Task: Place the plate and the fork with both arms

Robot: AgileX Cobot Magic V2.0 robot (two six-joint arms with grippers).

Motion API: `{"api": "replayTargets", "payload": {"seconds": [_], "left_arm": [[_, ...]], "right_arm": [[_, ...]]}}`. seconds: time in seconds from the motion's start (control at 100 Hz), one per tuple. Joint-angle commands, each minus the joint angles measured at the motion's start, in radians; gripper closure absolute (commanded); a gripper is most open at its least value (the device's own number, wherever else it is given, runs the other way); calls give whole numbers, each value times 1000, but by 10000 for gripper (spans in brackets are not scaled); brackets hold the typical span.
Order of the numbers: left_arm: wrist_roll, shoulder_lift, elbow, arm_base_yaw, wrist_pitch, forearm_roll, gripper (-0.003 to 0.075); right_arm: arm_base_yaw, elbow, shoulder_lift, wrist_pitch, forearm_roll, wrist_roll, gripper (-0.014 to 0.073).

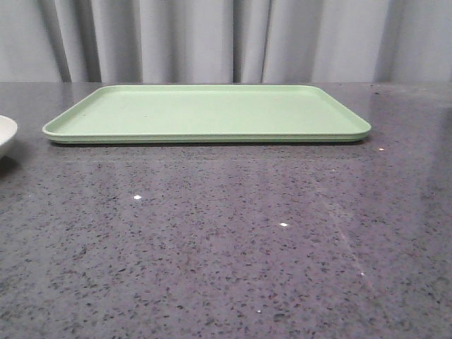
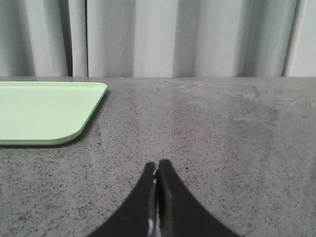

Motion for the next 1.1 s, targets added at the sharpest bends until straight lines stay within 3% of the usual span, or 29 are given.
{"api": "replayTargets", "payload": {"seconds": [0.0, 0.35, 0.61, 0.82, 1.09], "left_arm": [[-7, -33, 13, 0, -84, -7, 741], [-7, -31, -6, 0, -106, -8, 741], [-7, 54, -158, 0, -63, -11, 741], [-7, 225, -341, 0, 62, -11, 741], [-7, 487, -586, 0, 317, -11, 740]], "right_arm": [[-6, -6, -24, -73, -16, -13, 609], [-6, -22, -18, -83, -18, -12, 609], [-6, -195, 92, 67, -18, -12, 643], [-6, -395, 272, 218, -18, -12, 658], [-6, -612, 493, 403, -18, -12, 658]]}}
